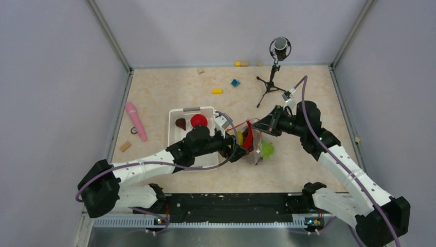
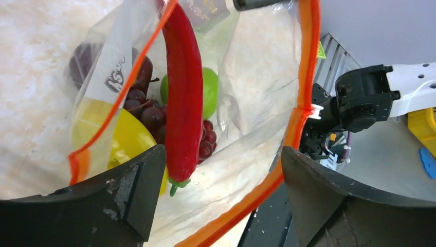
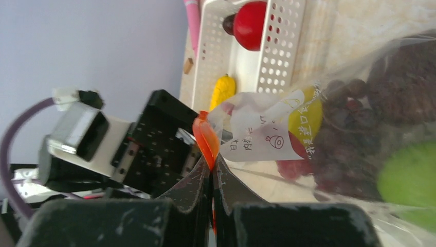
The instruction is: Place the food in the zip-top bag and seal the zipper
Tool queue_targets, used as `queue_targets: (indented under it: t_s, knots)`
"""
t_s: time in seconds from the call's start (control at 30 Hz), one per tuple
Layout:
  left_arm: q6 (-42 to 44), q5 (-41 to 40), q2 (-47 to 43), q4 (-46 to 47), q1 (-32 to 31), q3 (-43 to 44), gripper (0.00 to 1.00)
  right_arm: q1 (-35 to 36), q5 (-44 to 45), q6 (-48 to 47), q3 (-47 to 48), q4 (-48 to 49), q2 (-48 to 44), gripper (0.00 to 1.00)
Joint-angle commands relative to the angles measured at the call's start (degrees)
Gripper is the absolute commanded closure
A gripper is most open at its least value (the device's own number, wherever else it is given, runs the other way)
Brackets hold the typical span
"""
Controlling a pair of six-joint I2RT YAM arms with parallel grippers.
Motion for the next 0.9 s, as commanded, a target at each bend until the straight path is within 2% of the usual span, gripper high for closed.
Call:
queue_targets:
  t_s: [0.0, 0.17, 0.37, 0.43, 0.6, 0.7, 0.77, 0.8, 0.87]
  knots:
    - [-1.28, -4.42, -7.40, -6.95, -0.35, 1.93, 0.10, -0.56, 2.15, -8.01, 5.87, -6.47, 0.95, 0.98]
    - [-4.24, -12.84, -15.12, -13.34, -0.37, 0.89, 0.07, -0.53, 3.12, -12.89, 7.24, -10.20, 1.81, 0.97]
    - [-8.49, -31.92, -18.98, -25.88, -0.29, 0.11, 0.05, -0.57, 3.75, -15.03, 7.84, -11.17, 1.68, 0.96]
    - [-8.85, -33.71, -17.49, -26.73, -0.29, 0.57, 0.04, -0.59, 3.70, -15.40, 7.97, -11.36, 1.71, 0.95]
    - [-8.47, -30.41, -10.98, -20.97, -0.30, 2.74, 0.07, -0.51, 4.78, -17.99, 8.91, -14.27, 2.00, 0.92]
    - [-8.76, -31.23, -5.46, -17.94, -0.29, 6.12, 0.21, -0.48, 9.66, -20.64, 9.45, -19.39, 1.61, 0.85]
    - [-9.44, -32.68, -2.22, -18.29, -0.29, 8.70, 0.37, -0.37, 13.42, -22.00, 9.40, -21.98, 1.31, 0.77]
    - [-9.90, -33.58, -0.78, -18.53, -0.29, 9.79, 0.48, -0.07, 14.72, -22.61, 9.34, -23.23, 1.18, 0.74]
    - [-10.53, -34.78, 1.39, -19.28, -0.34, 12.05, 0.77, 1.55, 17.73, -23.53, 9.07, -25.30, 0.92, 0.68]
